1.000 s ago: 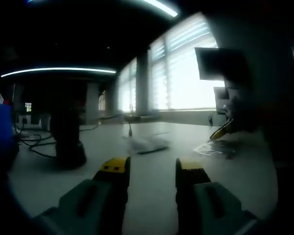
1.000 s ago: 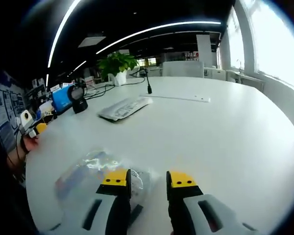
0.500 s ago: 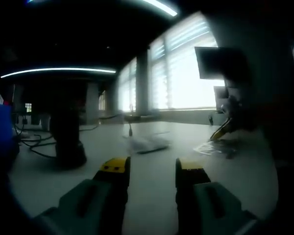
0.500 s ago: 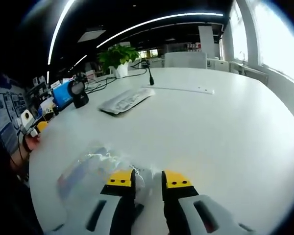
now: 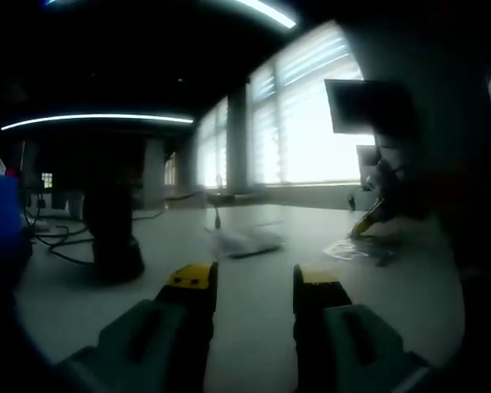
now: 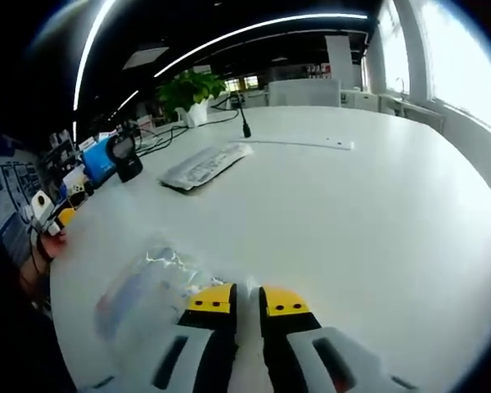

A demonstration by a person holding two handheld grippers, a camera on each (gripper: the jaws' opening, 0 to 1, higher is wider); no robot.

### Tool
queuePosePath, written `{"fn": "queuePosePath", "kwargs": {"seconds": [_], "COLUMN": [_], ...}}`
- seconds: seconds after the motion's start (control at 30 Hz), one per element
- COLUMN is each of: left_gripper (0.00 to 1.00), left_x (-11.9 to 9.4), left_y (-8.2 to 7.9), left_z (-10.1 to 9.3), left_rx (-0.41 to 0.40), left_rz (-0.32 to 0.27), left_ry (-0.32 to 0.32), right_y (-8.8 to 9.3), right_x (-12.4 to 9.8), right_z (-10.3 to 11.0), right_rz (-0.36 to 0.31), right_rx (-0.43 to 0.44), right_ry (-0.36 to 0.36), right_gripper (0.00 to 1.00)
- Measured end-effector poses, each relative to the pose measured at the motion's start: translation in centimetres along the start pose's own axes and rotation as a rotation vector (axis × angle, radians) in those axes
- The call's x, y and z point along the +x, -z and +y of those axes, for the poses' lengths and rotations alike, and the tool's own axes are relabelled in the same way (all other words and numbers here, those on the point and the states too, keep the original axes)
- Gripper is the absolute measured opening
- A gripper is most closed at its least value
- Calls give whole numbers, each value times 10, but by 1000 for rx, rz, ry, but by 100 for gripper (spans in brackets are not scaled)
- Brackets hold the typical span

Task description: Clip sheet goods on table flip sheet goods clip sheet goods scan sheet goods put sheet goods back to table

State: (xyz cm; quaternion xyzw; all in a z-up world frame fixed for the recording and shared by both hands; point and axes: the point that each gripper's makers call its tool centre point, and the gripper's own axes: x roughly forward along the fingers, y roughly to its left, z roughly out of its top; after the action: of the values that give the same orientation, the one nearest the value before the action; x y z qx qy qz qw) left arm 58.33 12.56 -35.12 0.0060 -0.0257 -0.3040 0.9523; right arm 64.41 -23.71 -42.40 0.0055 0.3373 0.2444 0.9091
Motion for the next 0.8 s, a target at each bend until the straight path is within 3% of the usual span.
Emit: {"fn": "queuePosePath", "kwargs": {"seconds": [0.2, 0.8], "left_gripper": [30, 30], "left_x": [0, 0], "left_y": [0, 0], "left_z": [0, 0], "left_rx": [1, 6], "left_rz": [-1, 0], "left_ry": [0, -1], "right_y": [1, 1], "right_x": [0, -1], "right_z": [-1, 1], "right_rz": [0, -61], "right_rx": [5, 77], "right_ry": [11, -1], "right_gripper": [0, 0]}}
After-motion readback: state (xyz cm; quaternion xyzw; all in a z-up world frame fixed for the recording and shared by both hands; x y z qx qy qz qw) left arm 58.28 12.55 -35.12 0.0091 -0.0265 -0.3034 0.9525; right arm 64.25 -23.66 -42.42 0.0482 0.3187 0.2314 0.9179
